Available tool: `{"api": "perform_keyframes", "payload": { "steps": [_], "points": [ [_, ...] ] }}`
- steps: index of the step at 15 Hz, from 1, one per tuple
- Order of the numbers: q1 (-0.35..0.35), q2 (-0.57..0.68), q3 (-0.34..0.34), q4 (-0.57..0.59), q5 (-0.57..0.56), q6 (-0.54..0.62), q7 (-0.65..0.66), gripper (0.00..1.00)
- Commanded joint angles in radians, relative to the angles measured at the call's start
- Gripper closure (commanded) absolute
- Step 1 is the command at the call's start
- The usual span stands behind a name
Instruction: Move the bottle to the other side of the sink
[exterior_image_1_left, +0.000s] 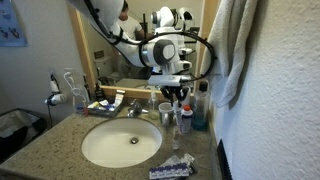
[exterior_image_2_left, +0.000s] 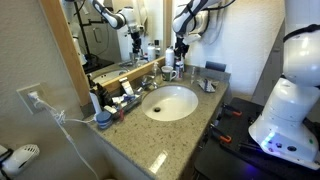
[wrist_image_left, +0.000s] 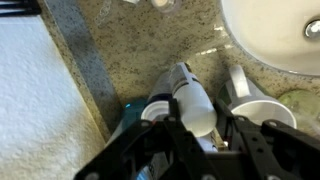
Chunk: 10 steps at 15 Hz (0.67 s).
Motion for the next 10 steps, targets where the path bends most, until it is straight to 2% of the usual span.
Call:
{"api": "perform_keyframes", "payload": {
  "steps": [1, 6, 10],
  "points": [
    [0.054, -0.095, -0.004, -0.033, -0.052, -0.120, 0.070, 0.84],
    [0.099, -0.193, 0.035, -0.051, -0.051, -0.268, 0.097, 0.85],
    [0.145, -0.242, 0.092, -0.096, -0.050, -0.293, 0.112, 0.85]
  ]
}}
